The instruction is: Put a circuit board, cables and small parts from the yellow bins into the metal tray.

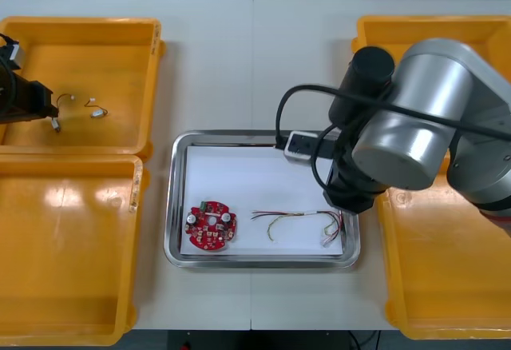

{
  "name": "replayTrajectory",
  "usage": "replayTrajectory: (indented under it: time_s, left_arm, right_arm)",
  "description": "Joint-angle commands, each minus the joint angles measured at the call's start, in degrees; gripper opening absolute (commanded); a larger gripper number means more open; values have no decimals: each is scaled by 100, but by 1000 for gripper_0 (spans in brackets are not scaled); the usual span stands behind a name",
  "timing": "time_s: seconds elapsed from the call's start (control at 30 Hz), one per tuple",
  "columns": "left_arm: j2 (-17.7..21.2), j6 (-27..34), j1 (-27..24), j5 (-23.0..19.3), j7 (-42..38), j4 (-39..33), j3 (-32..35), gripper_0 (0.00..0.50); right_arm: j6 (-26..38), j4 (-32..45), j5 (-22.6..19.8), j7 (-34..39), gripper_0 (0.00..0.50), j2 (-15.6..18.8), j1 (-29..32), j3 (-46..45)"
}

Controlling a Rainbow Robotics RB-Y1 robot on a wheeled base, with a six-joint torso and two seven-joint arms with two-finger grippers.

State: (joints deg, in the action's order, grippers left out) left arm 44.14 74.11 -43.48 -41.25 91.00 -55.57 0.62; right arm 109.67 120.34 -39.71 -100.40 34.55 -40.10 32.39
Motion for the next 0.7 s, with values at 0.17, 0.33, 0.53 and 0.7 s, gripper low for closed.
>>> replayTrajectory:
  time_s: [0.17,0.33,0.53,0.7]
  left_arm:
    - [-143,-248,-275,-14,586,99,-273,500]
    - [-169,-319,-196,-58,568,99,-352,500]
    - [-169,-521,-90,-146,568,99,-484,500]
    - [-178,-521,-64,-146,586,99,-492,500]
  right_arm:
    - [33,174,-468,214,500,236,-218,-1393]
    - [33,-29,-556,310,500,535,-218,-1850]
    - [33,-591,-643,354,500,720,-218,-2598]
    - [33,-1101,-476,354,500,799,-253,-3160]
